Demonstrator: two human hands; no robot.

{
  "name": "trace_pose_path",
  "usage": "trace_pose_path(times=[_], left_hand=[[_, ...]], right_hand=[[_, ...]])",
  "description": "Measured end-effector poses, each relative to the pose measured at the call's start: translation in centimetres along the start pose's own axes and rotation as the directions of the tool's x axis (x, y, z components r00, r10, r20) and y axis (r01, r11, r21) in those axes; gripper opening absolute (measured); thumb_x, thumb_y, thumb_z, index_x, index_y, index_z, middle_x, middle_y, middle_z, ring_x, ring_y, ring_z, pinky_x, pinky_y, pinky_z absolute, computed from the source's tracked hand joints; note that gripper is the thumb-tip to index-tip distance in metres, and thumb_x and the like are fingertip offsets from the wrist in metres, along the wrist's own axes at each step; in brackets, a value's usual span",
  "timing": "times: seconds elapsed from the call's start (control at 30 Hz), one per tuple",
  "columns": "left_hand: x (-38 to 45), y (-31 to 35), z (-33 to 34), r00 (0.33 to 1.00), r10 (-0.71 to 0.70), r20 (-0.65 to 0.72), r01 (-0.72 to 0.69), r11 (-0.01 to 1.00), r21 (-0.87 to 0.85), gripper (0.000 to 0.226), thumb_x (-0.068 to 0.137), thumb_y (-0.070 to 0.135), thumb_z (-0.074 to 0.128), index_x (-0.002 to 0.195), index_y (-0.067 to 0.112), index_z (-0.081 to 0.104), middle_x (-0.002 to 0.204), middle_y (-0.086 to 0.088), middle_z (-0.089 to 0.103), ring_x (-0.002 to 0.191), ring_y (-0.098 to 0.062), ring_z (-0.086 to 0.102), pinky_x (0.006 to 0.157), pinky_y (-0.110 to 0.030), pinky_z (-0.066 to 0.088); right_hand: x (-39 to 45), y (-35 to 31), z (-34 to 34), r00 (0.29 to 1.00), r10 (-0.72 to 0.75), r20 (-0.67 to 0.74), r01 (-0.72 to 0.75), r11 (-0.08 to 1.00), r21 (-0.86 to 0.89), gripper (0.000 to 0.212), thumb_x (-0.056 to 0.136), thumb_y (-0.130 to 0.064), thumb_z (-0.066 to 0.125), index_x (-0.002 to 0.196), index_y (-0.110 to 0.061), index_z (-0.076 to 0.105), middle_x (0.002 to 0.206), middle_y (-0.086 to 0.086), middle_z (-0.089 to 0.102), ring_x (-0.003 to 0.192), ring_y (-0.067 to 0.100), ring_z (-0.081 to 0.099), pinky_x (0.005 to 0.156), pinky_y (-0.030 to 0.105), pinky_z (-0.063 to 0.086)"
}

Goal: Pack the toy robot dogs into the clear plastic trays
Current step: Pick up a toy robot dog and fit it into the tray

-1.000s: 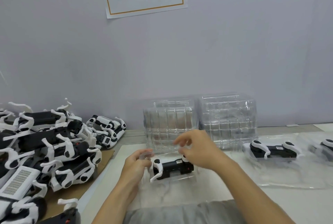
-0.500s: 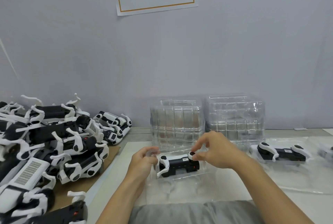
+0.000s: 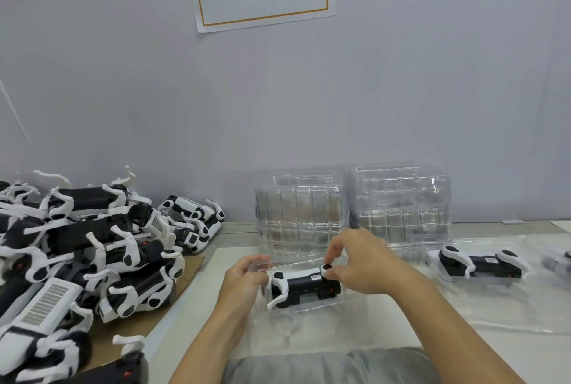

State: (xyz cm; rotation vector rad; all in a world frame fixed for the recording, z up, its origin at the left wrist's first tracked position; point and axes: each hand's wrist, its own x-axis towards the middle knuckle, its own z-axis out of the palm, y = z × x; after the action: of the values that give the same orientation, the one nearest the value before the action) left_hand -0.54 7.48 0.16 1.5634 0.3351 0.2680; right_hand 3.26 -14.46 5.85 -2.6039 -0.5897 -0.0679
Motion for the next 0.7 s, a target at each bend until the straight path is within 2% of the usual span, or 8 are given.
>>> trace_pose_path(times=[0.07, 0.17, 0.27, 0.33, 0.5, 0.7], left_hand=[[0.1, -0.1, 0.1, 1.000, -0.003, -0.008, 0.003, 1.000, -0.009, 0.040, 0.079, -0.016, 0.052, 0.098, 0.013, 0.072, 0.104, -0.005, 0.074, 0.103, -0.018, 0.067, 0.091, -0.033, 0.050], [0.1, 0.0, 0.1, 1.000, -0.006, -0.018, 0.005, 0.999, -0.032, 0.038, 0.080, -0.016, 0.051, 0.096, 0.011, 0.073, 0.101, -0.006, 0.074, 0.105, -0.021, 0.067, 0.098, -0.038, 0.049], [0.0, 0.0, 0.1, 1.000, -0.002, -0.021, 0.001, 0.999, -0.039, 0.035, 0.081, -0.015, 0.052, 0.097, 0.008, 0.072, 0.101, -0.008, 0.074, 0.107, -0.027, 0.066, 0.102, -0.045, 0.049], [0.0, 0.0, 0.1, 1.000, -0.005, -0.014, 0.004, 0.999, -0.051, 0.030, 0.083, -0.011, 0.055, 0.099, 0.007, 0.072, 0.104, -0.012, 0.074, 0.108, -0.033, 0.066, 0.103, -0.054, 0.048], [-0.1, 0.1, 0.1, 1.000, -0.003, 0.000, 0.003, 0.998, -0.066, 0.026, 0.086, -0.006, 0.059, 0.101, 0.010, 0.072, 0.103, -0.009, 0.075, 0.098, -0.026, 0.070, 0.089, -0.043, 0.055], [-0.3, 0.3, 0.2, 1.000, -0.018, -0.007, 0.017, 0.999, -0.037, 0.034, 0.082, -0.010, 0.052, 0.100, 0.011, 0.072, 0.107, -0.014, 0.073, 0.103, -0.032, 0.069, 0.095, -0.050, 0.054]], right_hand=[[-0.1, -0.5, 0.0, 0.999, -0.045, -0.010, 0.044, 0.998, -0.036, 0.024, 0.087, -0.046, 0.069, 0.109, -0.040, 0.064, 0.113, -0.018, 0.055, 0.124, 0.013, 0.044, 0.112, 0.048, 0.031], [-0.3, -2.2, 0.5, 0.987, -0.147, -0.060, 0.151, 0.987, 0.052, 0.041, 0.087, -0.052, 0.065, 0.125, -0.043, 0.055, 0.122, -0.017, 0.054, 0.121, 0.008, 0.047, 0.110, 0.044, 0.036], [-0.6, -4.4, 2.2, 0.968, -0.249, -0.030, 0.251, 0.960, 0.123, 0.039, 0.088, -0.053, 0.064, 0.125, -0.045, 0.056, 0.116, -0.018, 0.055, 0.113, 0.004, 0.049, 0.104, 0.037, 0.042], [-0.8, -5.3, 3.4, 0.961, -0.276, 0.026, 0.272, 0.957, 0.095, 0.036, 0.090, -0.050, 0.061, 0.126, -0.046, 0.060, 0.113, -0.016, 0.061, 0.111, 0.009, 0.053, 0.102, 0.038, 0.042], [-0.7, -5.4, 3.9, 0.964, -0.257, 0.066, 0.255, 0.966, 0.046, 0.032, 0.094, -0.050, 0.057, 0.126, -0.052, 0.061, 0.117, -0.016, 0.069, 0.117, 0.012, 0.056, 0.103, 0.039, 0.040], [-0.5, -5.5, 3.9, 0.968, -0.244, 0.068, 0.244, 0.970, 0.006, 0.036, 0.091, -0.053, 0.059, 0.126, -0.045, 0.064, 0.130, -0.017, 0.064, 0.125, 0.009, 0.054, 0.103, 0.035, 0.043]])
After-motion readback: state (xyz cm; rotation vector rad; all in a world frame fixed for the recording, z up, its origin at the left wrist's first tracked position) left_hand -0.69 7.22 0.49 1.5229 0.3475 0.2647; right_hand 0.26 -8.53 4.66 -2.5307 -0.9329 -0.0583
